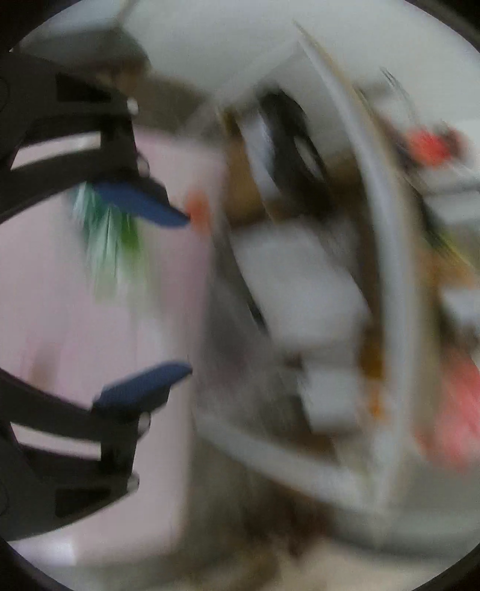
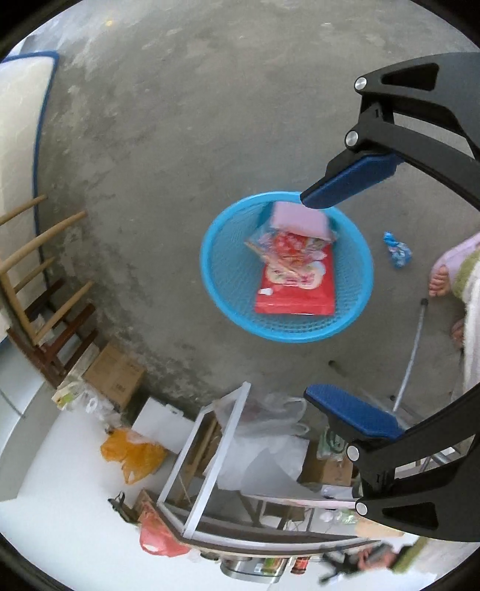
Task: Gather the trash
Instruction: 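Move both tools back to the table toward the green-label bottle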
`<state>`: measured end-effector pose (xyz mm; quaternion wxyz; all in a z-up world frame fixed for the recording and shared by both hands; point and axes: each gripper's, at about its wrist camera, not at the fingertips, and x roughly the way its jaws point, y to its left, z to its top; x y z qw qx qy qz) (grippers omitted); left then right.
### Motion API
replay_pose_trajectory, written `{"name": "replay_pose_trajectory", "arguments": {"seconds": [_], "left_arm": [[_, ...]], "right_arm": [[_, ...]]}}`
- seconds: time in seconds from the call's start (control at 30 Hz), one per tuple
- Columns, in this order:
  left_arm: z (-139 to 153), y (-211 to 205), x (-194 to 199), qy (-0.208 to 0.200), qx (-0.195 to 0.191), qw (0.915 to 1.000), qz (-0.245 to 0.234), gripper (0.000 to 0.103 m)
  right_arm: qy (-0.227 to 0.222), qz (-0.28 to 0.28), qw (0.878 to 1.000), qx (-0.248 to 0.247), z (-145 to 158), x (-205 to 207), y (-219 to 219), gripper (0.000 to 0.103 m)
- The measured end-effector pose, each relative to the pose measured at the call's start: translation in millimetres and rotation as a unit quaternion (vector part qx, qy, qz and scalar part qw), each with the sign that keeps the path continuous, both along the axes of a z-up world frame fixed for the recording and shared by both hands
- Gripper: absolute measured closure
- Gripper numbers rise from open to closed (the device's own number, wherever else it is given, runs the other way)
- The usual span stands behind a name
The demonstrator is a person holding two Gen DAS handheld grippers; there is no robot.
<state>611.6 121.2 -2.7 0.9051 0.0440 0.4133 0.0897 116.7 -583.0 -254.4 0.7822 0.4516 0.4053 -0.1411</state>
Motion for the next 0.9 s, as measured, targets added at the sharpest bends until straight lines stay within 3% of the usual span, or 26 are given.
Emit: {"name": "replay_pose_trajectory", "arguments": {"seconds": [0.07,0.2,0.33,0.4,0.6,0.67,0.77,0.9], "left_arm": [[-43,52,26,0.075,-0.018,0.9958,0.049,0.057],[-68,82,22,0.091,-0.116,0.9884,0.038,0.055],[-83,79,7,0.128,-0.140,0.9818,0.013,0.055],[-84,74,-7,0.135,-0.161,0.9776,-0.009,0.053],[-76,45,-76,0.158,-0.177,0.9691,-0.067,0.048],[-70,37,-99,0.157,-0.186,0.9665,-0.082,0.040],[-62,22,-130,0.162,-0.195,0.9612,-0.109,0.037],[-53,2,-164,0.149,-0.184,0.9594,-0.154,0.029]], "right_arm": [[0.011,-0.002,1.000,0.002,2,-2,5,0.010],[0.018,0.000,1.000,-0.020,18,2,11,0.010],[0.002,-0.001,1.000,-0.013,30,6,16,0.010],[-0.012,0.005,1.000,-0.010,39,6,21,0.010],[-0.049,0.022,0.999,0.002,64,-7,42,0.010],[-0.057,0.027,0.998,0.009,70,-13,50,0.010],[-0.069,0.046,0.996,0.012,83,-21,66,0.010],[-0.099,0.085,0.991,0.015,106,-28,97,0.010]]}}
